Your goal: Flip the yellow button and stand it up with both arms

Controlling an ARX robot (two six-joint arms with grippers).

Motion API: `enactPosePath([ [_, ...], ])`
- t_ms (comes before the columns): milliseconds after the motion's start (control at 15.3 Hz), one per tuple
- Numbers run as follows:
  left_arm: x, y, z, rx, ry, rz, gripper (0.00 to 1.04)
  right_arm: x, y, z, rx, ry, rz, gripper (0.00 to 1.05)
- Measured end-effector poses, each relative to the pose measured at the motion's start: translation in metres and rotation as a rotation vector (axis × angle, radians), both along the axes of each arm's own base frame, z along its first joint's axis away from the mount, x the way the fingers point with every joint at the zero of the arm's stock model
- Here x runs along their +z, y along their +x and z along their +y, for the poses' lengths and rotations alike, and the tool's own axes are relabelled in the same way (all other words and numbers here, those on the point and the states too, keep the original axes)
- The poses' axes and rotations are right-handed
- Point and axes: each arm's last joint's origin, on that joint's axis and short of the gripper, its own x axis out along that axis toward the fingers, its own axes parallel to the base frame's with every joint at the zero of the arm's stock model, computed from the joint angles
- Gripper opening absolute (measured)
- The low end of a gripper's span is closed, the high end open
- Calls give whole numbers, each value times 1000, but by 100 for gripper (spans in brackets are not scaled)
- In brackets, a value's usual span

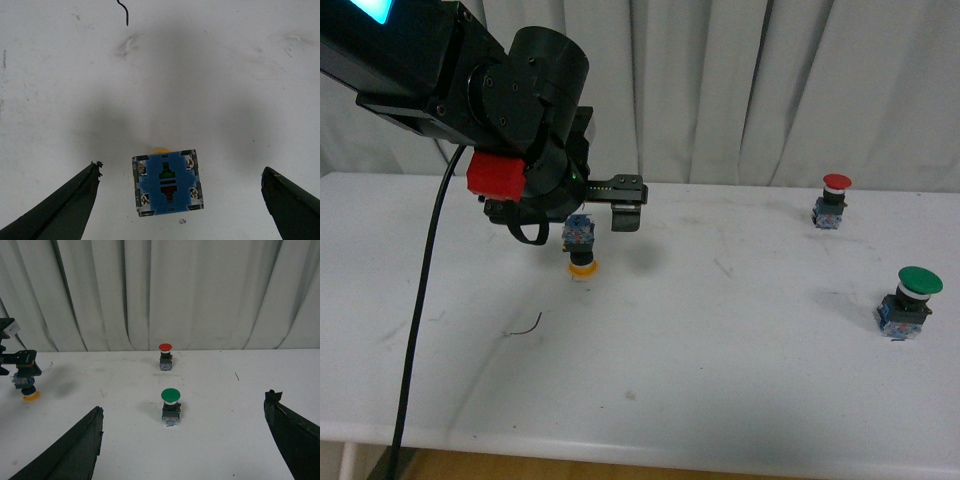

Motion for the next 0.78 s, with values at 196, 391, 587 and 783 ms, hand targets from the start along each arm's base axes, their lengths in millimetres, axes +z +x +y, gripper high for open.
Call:
enactPosePath([
  [196,-6,1,0,3,6,11,98,0,0,0,0,0,0,98],
  [391,-12,2,0,4,11,27,90,0,0,0,0,0,0,98],
  [587,-10,3,0,5,10,21,53,0,0,0,0,0,0,98],
  [783,-9,3,-2,3,9,13,33,0,0,0,0,0,0,98],
])
